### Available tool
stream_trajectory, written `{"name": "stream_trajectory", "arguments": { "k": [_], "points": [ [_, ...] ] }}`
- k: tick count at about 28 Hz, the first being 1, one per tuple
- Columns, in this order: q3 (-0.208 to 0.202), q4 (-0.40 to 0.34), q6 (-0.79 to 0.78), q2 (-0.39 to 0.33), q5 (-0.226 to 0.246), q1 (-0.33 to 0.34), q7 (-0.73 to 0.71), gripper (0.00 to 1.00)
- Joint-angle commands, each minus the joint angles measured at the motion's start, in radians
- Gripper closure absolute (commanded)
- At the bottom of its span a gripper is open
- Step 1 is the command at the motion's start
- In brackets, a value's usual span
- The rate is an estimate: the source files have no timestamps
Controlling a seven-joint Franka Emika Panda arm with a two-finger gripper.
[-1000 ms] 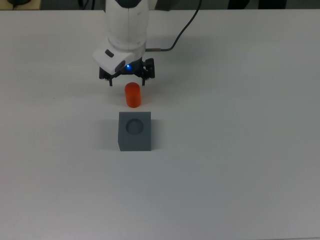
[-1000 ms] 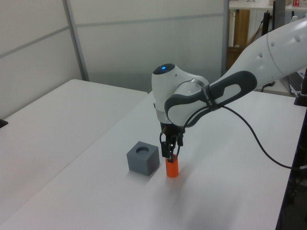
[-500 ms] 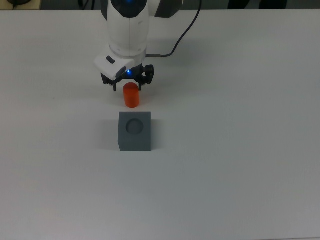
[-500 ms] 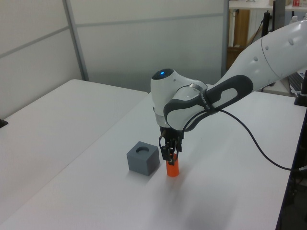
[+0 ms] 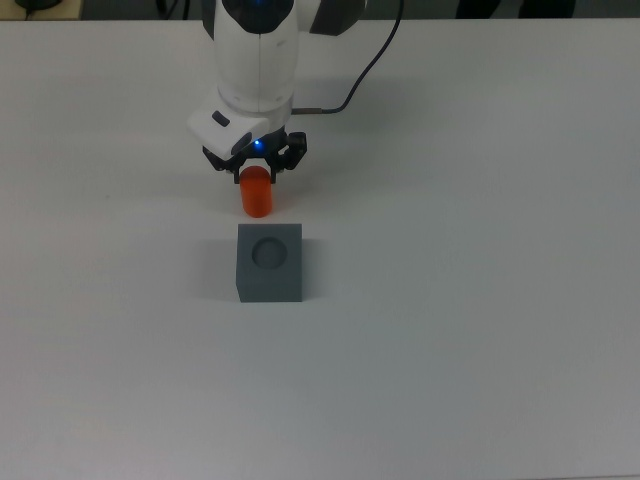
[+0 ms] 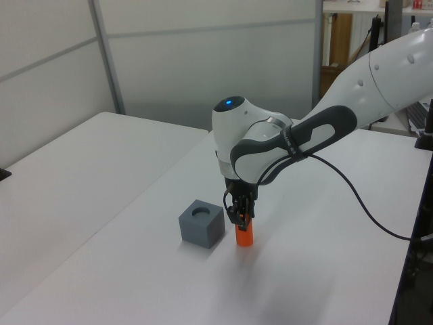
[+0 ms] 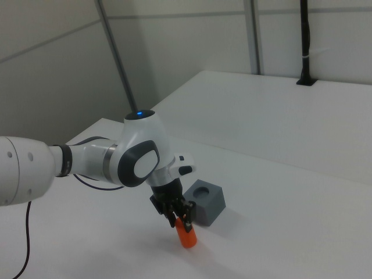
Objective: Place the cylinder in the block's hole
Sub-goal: 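Close the gripper on the orange cylinder, then lift the orange cylinder up off the table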
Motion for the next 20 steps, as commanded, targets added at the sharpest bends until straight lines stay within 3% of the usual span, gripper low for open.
{"name": "stream_trajectory", "arguments": {
  "k": [1,2,5,7,11,17,20],
  "points": [
    [-0.007,0.069,-0.077,-0.032,-0.015,-0.001,-0.016,0.84],
    [-0.008,0.136,-0.16,-0.028,-0.007,-0.003,-0.034,0.84],
    [-0.008,0.245,-0.272,-0.017,0.003,-0.008,-0.049,0.84],
    [-0.008,0.332,-0.327,-0.01,0.044,-0.018,-0.051,0.84],
    [-0.01,0.408,-0.332,0.007,0.078,-0.026,-0.059,0.84],
    [-0.004,0.538,-0.329,0.112,0.068,-0.025,-0.053,0.82],
    [0.0,0.542,-0.319,0.132,0.063,-0.023,-0.059,0.82]
  ]
}}
